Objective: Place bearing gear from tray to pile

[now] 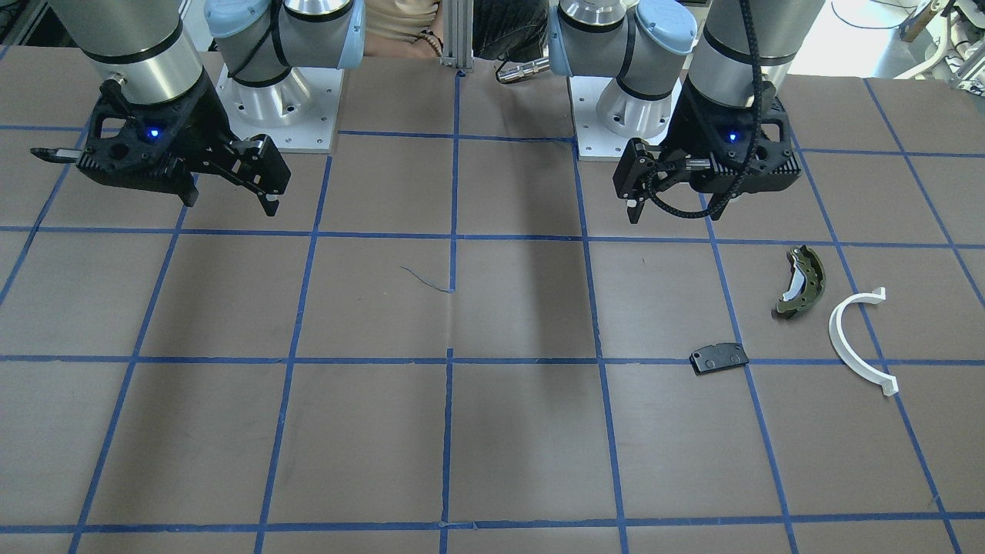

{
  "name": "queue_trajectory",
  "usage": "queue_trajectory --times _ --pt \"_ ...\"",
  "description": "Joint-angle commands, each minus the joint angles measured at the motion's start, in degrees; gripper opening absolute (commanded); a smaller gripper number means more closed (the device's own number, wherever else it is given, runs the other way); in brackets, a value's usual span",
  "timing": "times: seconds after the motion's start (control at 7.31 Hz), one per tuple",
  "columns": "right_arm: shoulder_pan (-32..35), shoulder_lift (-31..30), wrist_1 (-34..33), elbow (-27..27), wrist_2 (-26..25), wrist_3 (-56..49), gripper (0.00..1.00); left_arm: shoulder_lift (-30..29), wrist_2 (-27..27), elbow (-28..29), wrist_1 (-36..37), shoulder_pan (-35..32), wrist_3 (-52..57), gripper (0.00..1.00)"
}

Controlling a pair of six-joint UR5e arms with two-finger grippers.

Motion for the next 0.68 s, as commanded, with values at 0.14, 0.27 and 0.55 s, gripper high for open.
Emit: queue_trajectory --times 0.14,0.27,0.55 --pt "-2.3 0.2 -0.4 0.1 -0.3 -0.8 1.0 0.1 -0.5 -0.3 0.0 0.0 0.0 1.0" --pt "-4.5 0.3 -0.4 0.1 -0.3 -1.2 1.0 0.1 -0.5 -0.2 0.0 0.0 0.0 1.0" --pt "-10.7 0.8 -0.4 0.1 -0.3 -5.8 1.0 0.1 -0.4 -0.3 0.0 0.0 0.0 1.0"
